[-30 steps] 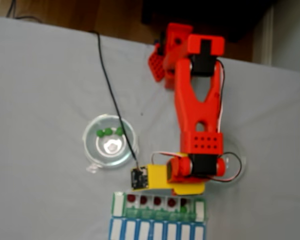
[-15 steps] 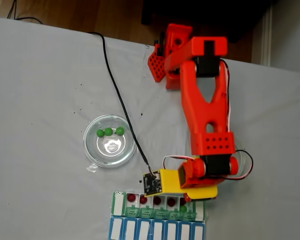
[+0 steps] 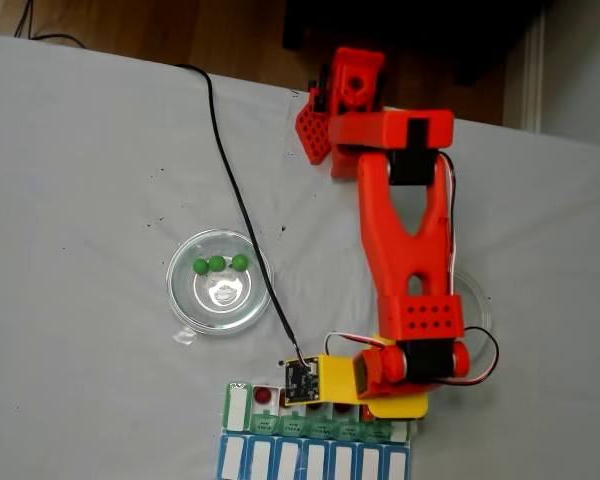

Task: Sort medicines into box.

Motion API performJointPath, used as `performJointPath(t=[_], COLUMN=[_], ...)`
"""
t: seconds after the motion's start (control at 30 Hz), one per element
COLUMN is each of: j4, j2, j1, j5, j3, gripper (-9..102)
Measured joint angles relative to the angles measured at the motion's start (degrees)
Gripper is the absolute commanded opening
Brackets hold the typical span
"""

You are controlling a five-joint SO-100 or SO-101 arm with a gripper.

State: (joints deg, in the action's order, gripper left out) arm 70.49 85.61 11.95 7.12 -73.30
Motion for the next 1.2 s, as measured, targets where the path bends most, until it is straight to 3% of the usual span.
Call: performJointPath(t=[0.5,0.53,0.6,0.67,1.2], j4=[-2.72,-2.72,-2.55,-1.41,1.49], j2=[-2.72,-2.99,-3.43,-4.04,-4.13], j1=[-0.26,-0.35,-0.70,-0.88,-0.79], j5=[2.81,2.81,2.81,2.64,0.88], j3=[4.04,4.39,5.10,5.89,6.59], gripper=[2,4,22,28,23])
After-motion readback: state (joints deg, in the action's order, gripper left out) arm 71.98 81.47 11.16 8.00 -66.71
